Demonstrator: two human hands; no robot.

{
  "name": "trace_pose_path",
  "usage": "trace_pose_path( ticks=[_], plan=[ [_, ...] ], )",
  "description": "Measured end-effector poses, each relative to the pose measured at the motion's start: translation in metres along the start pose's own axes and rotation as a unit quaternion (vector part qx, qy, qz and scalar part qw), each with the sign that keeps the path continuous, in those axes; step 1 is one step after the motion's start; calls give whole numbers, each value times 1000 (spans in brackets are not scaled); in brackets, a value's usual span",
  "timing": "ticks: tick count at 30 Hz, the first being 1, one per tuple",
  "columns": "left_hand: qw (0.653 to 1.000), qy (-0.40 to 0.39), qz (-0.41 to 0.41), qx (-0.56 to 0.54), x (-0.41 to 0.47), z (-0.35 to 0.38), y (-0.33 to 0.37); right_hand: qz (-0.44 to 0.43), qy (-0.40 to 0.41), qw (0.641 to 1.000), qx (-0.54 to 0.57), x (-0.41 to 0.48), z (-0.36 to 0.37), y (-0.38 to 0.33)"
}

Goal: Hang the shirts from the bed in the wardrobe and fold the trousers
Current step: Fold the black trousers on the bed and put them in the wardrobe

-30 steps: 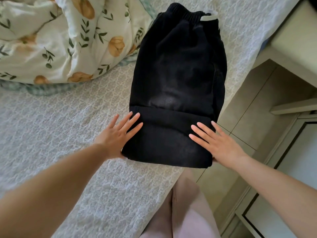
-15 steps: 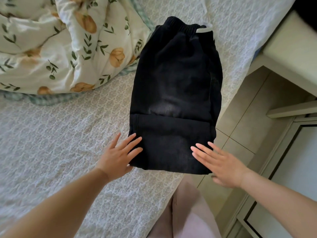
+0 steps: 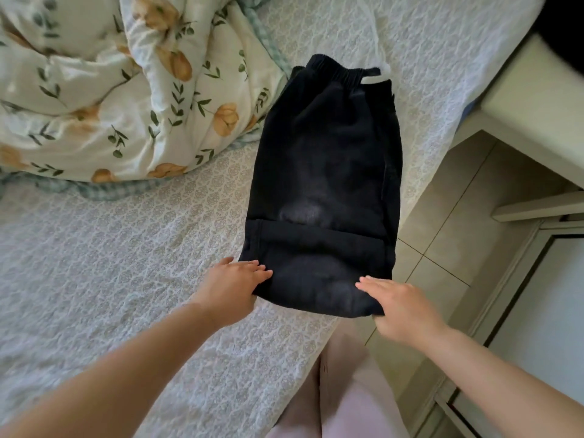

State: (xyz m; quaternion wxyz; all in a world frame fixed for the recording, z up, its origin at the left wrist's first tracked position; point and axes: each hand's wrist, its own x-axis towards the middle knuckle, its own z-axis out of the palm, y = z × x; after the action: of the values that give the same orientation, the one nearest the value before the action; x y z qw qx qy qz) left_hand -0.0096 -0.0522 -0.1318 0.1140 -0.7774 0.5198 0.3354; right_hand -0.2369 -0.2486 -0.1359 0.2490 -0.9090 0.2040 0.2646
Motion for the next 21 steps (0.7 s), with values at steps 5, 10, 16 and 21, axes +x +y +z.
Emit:
trace_pose_path(
  ticks=[5,10,16,21],
  plan=[
    [986,-151,3,-64,5,-85,-13,27,-120,974,191,11,-87,5],
    [967,-175,-16,-187,40,-153,-40,11,-68,891,449,54,-145,40],
    [762,24,-144,-631,104,-146,-58,149,40,734,661,110,-118,71],
    [763,72,-245,-593,123,-71,-36,215,52,810,543,124,-69,70]
  ],
)
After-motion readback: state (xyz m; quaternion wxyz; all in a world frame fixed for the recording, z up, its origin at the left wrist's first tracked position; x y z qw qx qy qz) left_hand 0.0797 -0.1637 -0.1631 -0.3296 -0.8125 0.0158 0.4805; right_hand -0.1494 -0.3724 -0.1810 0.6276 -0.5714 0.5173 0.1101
